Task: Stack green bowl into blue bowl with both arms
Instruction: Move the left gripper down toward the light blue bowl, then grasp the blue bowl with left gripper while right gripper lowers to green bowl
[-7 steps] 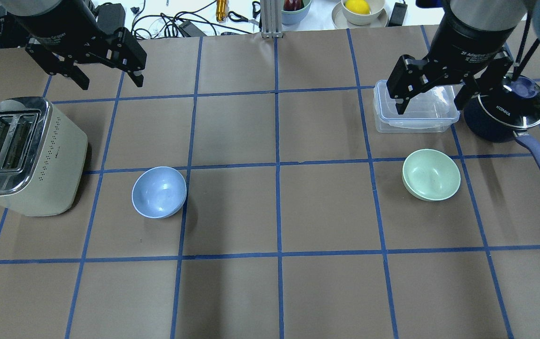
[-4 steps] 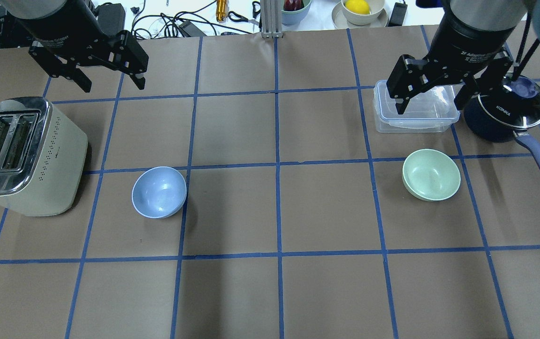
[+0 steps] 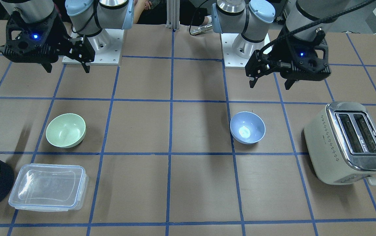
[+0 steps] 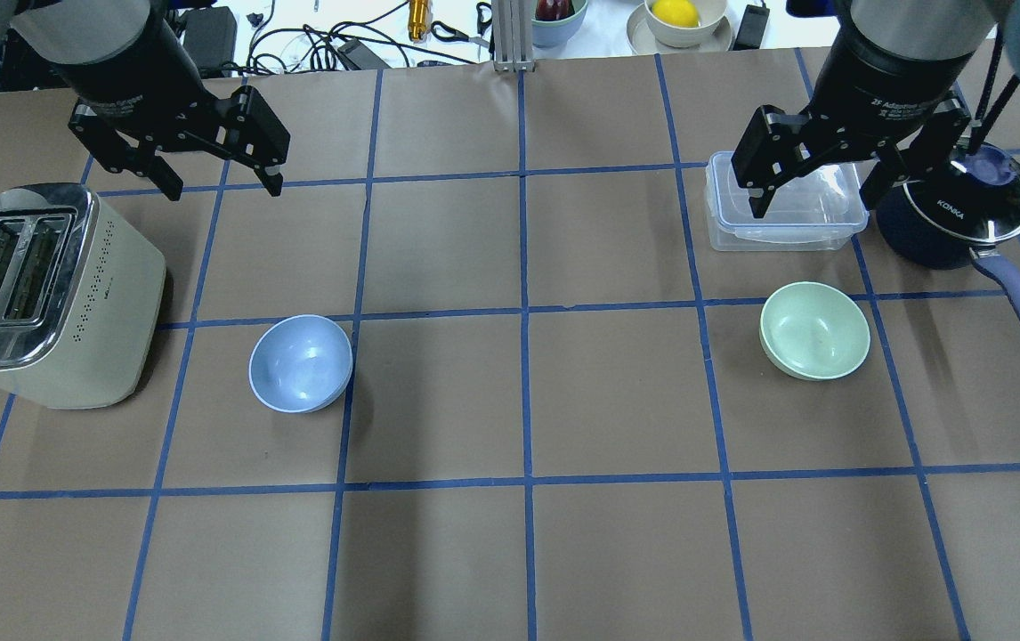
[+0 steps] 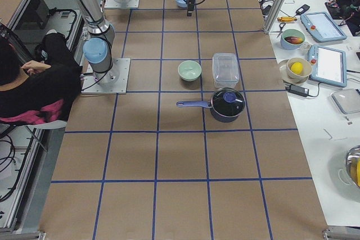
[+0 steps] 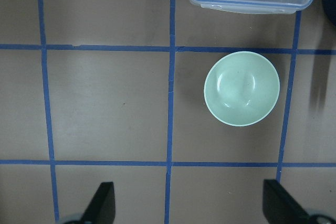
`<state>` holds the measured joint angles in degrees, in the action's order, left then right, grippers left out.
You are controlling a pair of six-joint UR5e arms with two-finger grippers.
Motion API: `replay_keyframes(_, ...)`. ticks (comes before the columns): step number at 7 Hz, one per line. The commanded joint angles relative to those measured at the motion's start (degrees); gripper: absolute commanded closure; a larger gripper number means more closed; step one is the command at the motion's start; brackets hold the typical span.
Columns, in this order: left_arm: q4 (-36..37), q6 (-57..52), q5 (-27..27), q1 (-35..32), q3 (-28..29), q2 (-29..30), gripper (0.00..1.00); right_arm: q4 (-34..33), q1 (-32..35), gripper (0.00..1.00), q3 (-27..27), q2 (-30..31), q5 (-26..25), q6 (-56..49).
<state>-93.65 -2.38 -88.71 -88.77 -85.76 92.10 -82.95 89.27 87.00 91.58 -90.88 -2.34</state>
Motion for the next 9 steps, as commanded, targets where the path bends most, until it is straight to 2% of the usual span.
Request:
replay_keyframes(1, 8.49, 1.76, 0.56, -1.83, -10.41, 1.32, 0.02, -0.02, 0.02, 0.0, 0.01, 0.0, -0.26, -0.12)
replay_keyframes(3, 24.67, 2.29, 0.21, -2.02, -23.95, 4.83, 0.0, -0.02, -0.06, 0.0, 0.02, -0.09, -0.44, -0.12)
replay_keyframes(4, 28.48, 2.46, 0.12, -2.02, -28.19, 6.67, 0.0, -1.07, -0.93, 0.0, 0.1, -0.26, -0.35, -0.65)
replay_keyframes(5, 31.57, 2.47, 0.03, -2.02, -30.32, 7.99, 0.0, -1.25, -4.34, 0.0, 0.19, -0.61, -0.09, -4.31)
replay_keyframes(6, 34.47, 2.47, 0.12, -2.28, -30.6, 10.27, 0.03, -1.34, -11.33, 0.0, 0.63, -2.53, 0.87, -9.74)
replay_keyframes(7, 35.37, 2.29, -0.05, -2.46, -30.69, 12.12, 0.14, -4.3, -19.06, 0.0, 2.37, -6.2, 0.44, -13.88)
replay_keyframes(8, 36.77, 2.55, -2.06, -2.46, -30.34, 13.53, 0.95, -9.46, -23.14, 0.0, 4.74, -9.63, 0.01, -15.84)
replay_keyframes(9, 36.78, 4.29, -2.08, -2.72, -30.43, 13.98, 0.96, -13.95, -23.61, 0.0, 8.33, -12.28, 0.09, -16.2)
